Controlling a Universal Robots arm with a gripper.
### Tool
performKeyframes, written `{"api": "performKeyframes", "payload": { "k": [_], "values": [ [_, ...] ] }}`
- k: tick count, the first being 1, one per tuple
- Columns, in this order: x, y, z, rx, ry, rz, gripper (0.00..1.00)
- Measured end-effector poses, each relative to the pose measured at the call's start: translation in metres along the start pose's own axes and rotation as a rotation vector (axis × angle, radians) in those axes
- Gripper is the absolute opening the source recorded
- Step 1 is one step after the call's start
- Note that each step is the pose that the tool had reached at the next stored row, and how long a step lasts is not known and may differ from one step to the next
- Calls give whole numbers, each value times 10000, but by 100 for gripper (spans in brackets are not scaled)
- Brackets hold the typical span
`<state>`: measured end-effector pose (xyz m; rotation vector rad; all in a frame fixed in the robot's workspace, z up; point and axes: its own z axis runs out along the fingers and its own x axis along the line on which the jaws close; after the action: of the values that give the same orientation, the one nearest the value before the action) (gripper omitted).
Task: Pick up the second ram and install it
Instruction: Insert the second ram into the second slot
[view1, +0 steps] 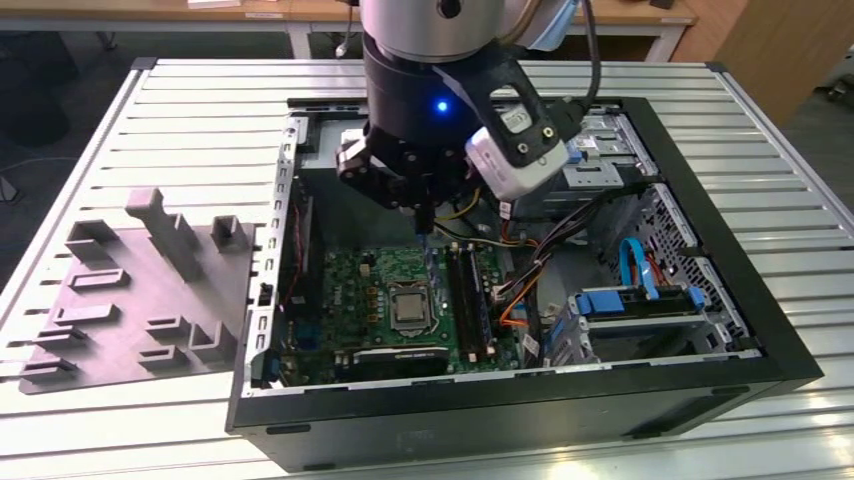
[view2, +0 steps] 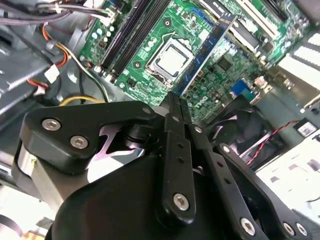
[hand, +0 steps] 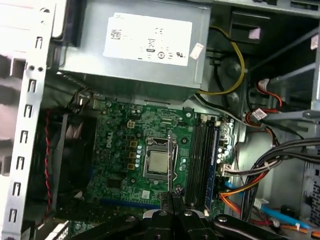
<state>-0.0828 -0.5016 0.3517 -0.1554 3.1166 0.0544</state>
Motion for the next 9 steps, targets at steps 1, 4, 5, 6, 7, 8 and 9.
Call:
{"api": "performKeyframes", "payload": {
  "k": [1,4,5,6,7,8,9],
  "values": [
    [0,0,2,4,-6,179,11],
    [0,0,7,16,-25,736,11],
    [0,0,8,20,-31,914,11],
    [0,0,10,24,-37,1095,11],
    [0,0,11,28,-43,1275,11],
    [0,0,13,33,-49,1469,11],
    [1,0,14,36,-55,1645,11]
  ]
}}
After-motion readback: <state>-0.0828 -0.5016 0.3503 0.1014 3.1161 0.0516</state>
